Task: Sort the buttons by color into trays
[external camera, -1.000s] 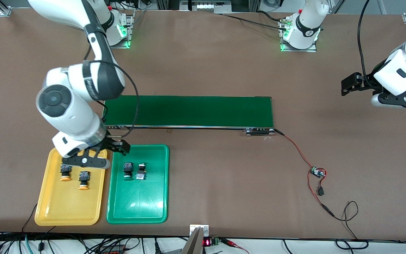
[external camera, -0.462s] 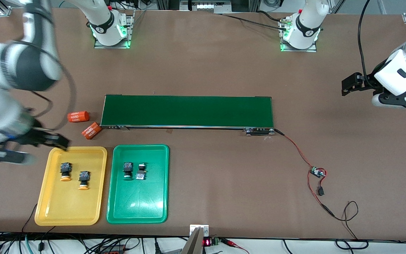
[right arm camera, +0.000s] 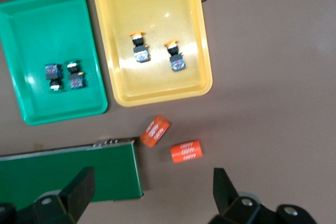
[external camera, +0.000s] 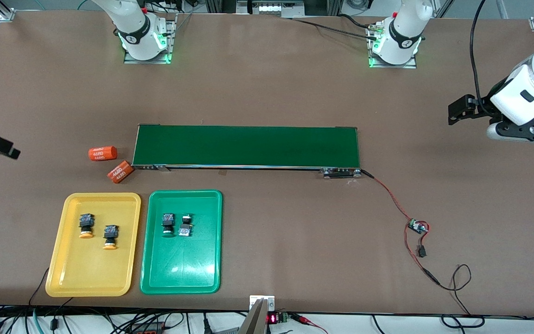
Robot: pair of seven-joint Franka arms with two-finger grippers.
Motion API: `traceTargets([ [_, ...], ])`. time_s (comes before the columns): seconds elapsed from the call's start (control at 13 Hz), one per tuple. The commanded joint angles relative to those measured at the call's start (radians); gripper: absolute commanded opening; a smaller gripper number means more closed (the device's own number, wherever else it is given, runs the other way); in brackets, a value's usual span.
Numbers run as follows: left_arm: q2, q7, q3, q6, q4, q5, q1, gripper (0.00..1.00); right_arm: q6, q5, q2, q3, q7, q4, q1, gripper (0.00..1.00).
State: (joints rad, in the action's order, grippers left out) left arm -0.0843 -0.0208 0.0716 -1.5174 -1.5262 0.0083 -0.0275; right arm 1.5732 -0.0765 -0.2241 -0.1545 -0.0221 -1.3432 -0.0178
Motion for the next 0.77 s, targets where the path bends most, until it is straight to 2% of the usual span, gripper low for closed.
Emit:
traceTargets([
  [0.0,-0.006,-0.001,0.004,0.023,0.024,0.022,-0.002,1.0,-0.054,0.056,0.089,0.076,0.004,-0.08,0.044,1.0],
  [0.46,-0.006,-0.001,0.004,0.023,0.024,0.022,-0.002,1.0,-0.047,0.101,0.183,0.072,0.045,-0.174,0.036,1.0],
  [0.69,-0.006,-0.001,0.005,0.025,0.024,0.022,-0.002,1.0,0.005,0.104,0.245,0.072,0.037,-0.258,0.036,1.0],
])
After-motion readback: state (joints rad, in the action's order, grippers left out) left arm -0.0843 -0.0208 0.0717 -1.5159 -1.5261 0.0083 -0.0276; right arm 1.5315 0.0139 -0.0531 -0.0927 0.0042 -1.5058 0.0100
